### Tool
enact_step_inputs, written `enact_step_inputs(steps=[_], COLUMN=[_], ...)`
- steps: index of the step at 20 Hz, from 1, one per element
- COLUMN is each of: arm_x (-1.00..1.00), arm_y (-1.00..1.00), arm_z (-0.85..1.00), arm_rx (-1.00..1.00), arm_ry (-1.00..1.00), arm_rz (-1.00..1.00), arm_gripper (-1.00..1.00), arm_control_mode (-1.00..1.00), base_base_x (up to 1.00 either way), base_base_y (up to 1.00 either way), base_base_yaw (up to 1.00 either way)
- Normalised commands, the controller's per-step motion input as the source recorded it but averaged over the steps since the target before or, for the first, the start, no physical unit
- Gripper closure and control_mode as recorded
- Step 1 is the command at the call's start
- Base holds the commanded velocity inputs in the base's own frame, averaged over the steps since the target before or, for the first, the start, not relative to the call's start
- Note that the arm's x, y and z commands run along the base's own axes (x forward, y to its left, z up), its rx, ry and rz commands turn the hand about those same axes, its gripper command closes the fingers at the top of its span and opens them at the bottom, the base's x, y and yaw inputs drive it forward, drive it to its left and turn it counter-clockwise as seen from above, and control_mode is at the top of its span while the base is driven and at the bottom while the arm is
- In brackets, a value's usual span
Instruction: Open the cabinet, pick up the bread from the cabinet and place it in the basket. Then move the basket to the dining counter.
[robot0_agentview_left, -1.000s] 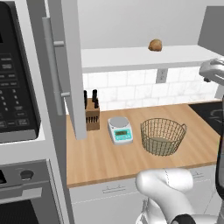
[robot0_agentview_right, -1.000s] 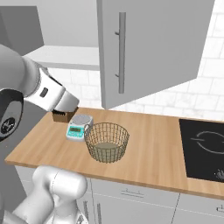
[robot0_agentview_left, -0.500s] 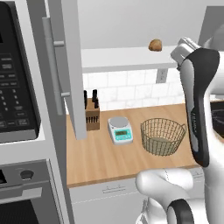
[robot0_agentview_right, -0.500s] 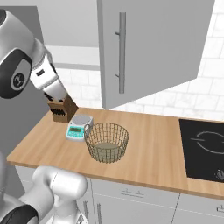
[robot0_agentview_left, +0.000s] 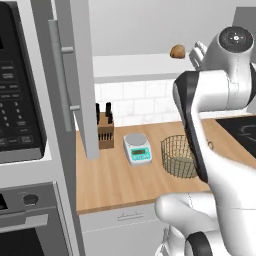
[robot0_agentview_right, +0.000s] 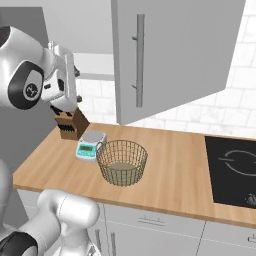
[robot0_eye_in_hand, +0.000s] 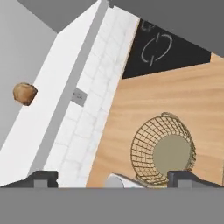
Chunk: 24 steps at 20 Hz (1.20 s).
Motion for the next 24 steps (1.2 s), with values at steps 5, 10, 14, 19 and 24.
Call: enact_step_inputs(steps=[5,10,14,19,24], arm_x=[0.24,0.1,0.19,0.08,0.32], arm_y=[-0.42,-0.55,-0.2,-0.13,-0.4], arm_z=[0.19,0.0,0.0,0.0,0.0], arm_rx=[0.19,0.19,0.15,0.15,0.12], arm_ry=[-0.01,-0.07,-0.2,-0.21,-0.24], arm_rz=[-0.35,-0.31,-0.36,-0.38,-0.29], arm_gripper=[-1.0,-1.0,-1.0,-1.0,-1.0], arm_control_mode=[-1.0,-1.0,-1.0,-1.0,-1.0], base_base_x=[0.0,0.0,0.0,0.0,0.0], base_base_y=[0.0,0.0,0.0,0.0,0.0], base_base_yaw=[0.0,0.0,0.0,0.0,0.0])
